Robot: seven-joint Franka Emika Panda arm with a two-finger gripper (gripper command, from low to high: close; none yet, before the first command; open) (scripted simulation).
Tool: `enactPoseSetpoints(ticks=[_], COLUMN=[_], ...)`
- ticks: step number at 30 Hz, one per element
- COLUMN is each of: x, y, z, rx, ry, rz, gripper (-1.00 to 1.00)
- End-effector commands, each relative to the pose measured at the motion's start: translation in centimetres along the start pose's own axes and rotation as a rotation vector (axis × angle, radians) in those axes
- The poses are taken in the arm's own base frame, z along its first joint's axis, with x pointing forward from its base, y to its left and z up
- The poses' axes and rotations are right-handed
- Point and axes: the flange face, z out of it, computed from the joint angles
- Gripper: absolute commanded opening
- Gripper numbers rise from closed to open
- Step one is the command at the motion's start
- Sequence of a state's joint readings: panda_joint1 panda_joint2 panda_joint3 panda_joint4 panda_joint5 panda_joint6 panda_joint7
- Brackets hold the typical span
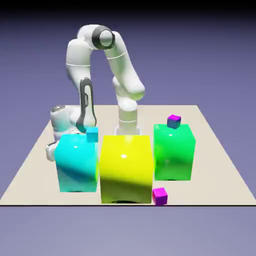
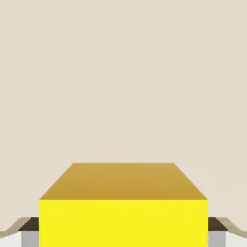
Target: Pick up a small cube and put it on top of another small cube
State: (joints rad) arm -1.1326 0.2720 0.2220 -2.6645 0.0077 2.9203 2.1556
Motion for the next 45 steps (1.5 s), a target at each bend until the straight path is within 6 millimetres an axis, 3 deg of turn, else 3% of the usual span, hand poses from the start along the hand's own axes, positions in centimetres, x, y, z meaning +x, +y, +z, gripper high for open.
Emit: enactPoseSetpoints(ticks=[1,4,6,7,10,14,17,20,25,30,36,39,40,45], x=[0.0,0.0,-0.4,-0.7,-2.9,-6.1,-10.8,-14.2,-16.3,-14.4,-7.9,-4.6,-4.6,-4.7], y=[0.0,0.1,1.0,-0.1,-2.5,-3.1,3.5,11.1,24.4,37.3,50.2,54.3,54.3,54.2], z=[-1.1,-4.2,-3.9,-5.4,-11.8,-21.2,-24.0,-26.3,-29.0,-30.1,-29.1,-29.7,-29.7,-24.8], rx=[-0.001,-0.001,-0.041,-0.023,0.054,0.139,0.087,0.036,-0.028,-0.053,-0.022,-0.017,-0.017,-0.02], ry=[0.0,0.002,0.023,0.011,-0.055,-0.182,-0.206,-0.208,-0.173,-0.1,0.009,0.018,0.018,0.017], rz=[0.0,-0.001,-0.081,-0.065,-0.022,0.012,-0.035,-0.088,-0.179,-0.261,-0.336,-0.371,-0.371,-0.369], gripper=[-1.0,-1.0,-1.0,-1.0,-1.0,-1.0,-1.0,-1.0,-1.0,-1.0,-1.0,-1.0,-1.0,-1.0])
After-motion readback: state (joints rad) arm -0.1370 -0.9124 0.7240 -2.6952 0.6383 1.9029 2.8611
